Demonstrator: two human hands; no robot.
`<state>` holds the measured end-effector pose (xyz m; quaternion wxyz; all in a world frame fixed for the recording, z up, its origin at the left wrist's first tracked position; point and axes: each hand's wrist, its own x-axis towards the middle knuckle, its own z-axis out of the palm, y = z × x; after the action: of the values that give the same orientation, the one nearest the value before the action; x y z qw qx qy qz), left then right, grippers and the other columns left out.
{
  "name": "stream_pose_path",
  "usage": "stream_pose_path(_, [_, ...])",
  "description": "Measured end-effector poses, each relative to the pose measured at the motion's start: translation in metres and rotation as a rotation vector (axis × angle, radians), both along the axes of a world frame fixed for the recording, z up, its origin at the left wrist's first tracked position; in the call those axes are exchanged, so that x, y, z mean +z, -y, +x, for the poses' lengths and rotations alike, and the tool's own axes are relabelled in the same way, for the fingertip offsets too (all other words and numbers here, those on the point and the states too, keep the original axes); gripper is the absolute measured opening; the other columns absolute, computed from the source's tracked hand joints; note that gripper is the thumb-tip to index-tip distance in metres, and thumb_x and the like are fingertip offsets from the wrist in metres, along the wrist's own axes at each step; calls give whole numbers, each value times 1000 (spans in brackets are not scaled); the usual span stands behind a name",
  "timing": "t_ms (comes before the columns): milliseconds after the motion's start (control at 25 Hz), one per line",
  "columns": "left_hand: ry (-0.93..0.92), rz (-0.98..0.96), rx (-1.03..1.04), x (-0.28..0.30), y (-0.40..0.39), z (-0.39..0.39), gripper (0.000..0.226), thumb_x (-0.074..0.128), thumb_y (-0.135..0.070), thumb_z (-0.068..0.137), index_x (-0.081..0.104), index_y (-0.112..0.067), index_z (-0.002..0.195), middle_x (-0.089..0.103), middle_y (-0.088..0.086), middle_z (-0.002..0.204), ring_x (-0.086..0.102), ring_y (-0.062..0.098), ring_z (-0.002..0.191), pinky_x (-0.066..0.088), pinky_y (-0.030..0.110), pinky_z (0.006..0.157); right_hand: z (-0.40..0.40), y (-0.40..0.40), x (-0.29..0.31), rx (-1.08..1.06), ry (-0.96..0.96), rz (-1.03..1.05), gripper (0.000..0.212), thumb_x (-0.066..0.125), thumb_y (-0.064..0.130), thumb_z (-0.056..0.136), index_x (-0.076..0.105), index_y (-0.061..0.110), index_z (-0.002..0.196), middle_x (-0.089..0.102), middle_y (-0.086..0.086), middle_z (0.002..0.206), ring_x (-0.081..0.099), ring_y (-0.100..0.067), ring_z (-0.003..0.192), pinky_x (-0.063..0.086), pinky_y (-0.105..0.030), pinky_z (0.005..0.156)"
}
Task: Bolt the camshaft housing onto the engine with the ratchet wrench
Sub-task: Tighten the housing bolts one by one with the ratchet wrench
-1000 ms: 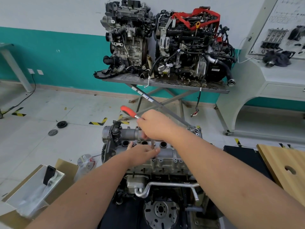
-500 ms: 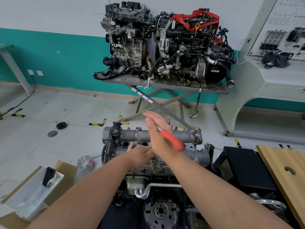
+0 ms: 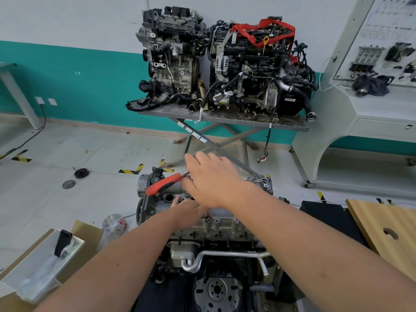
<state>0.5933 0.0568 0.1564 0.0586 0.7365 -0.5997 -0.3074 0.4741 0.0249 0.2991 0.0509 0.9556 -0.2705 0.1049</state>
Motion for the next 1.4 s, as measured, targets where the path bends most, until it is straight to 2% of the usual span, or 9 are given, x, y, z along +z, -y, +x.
stream_pose_path(200, [-104, -7, 6, 8, -5, -2, 67, 9, -72, 92, 64, -45, 118, 48, -6, 147, 12, 13, 150, -18, 48, 118, 5, -1, 14, 45, -157, 69, 47, 25, 47, 104, 43, 15, 133, 54, -9, 116, 54, -30, 104, 43, -43, 75])
stream_pose_path(360, [-93, -15, -8, 8, -7, -1, 64, 11, -73, 94, 68, -45, 103, 54, -10, 140, 21, 16, 149, -20, 49, 117, 16, 3, 25, -62, -186, 148, 20, 39, 24, 105, 55, 16, 97, 59, -5, 90, 55, -22, 74, 36, -34, 56])
stream_pose_path(560, [-53, -51, -35, 9, -5, -3, 59, 12, -69, 96, 66, -46, 99, 54, -18, 130, 26, 16, 146, -17, 51, 117, 4, 4, 20, -380, 694, 1519, 13, 44, 15, 103, 53, 7, 96, 67, -2, 68, 69, -21, 65, 49, -33, 63])
stream_pose_path(680, [-77, -61, -29, 9, -5, -4, 62, 13, -67, 98, 69, -40, 107, 56, -21, 119, 30, 15, 143, -16, 52, 117, -5, 6, -4, -335, 1222, 1854, 19, 52, 13, 101, 54, 15, 81, 65, 1, 75, 69, -17, 77, 46, -29, 72])
stream_pose_path(760, [-80, -64, -10, 9, -5, -4, 62, 13, -67, 98, 68, -41, 110, 60, -15, 123, 30, 16, 143, -15, 53, 118, -6, 3, -22, -247, 1376, 1729, 22, 56, 19, 100, 61, 22, 79, 68, 0, 89, 68, -18, 88, 46, -33, 80])
stream_pose_path(880, [-96, -63, 2, 5, -4, -2, 65, 10, -72, 92, 67, -43, 107, 60, -13, 117, 34, 15, 139, -15, 54, 118, -8, -1, -47, -119, 1198, 1045, 23, 52, 32, 102, 69, 45, 112, 60, 7, 133, 57, -10, 121, 47, -35, 100])
stream_pose_path(1080, [-124, -86, 33, -6, -1, 2, 61, 20, -66, 95, 67, -33, 116, 68, -6, 122, 46, 19, 135, 8, 53, 122, -11, 23, -48, 168, 690, -124, 31, 66, -2, 83, 73, 7, 112, 69, -9, 121, 60, -34, 112, 51, -47, 92])
stream_pose_path(1200, [-109, -77, 18, -4, -1, 1, 61, 18, -73, 90, 67, -45, 113, 60, -15, 130, 37, 16, 139, 8, 42, 119, -14, 21, -37, 214, 426, -224, 35, 52, 21, 89, 65, 7, 118, 66, -9, 101, 60, -31, 96, 52, -44, 82])
stream_pose_path(1400, [14, -28, 11, 7, -2, -5, 45, 20, -46, 102, 61, -46, 121, 52, -11, 142, 16, 12, 149, -9, 55, 120, -13, 16, -22, 199, 102, -173, 63, 19, 55, 100, 39, 18, 147, 57, -6, 109, 53, -27, 98, 43, -41, 86])
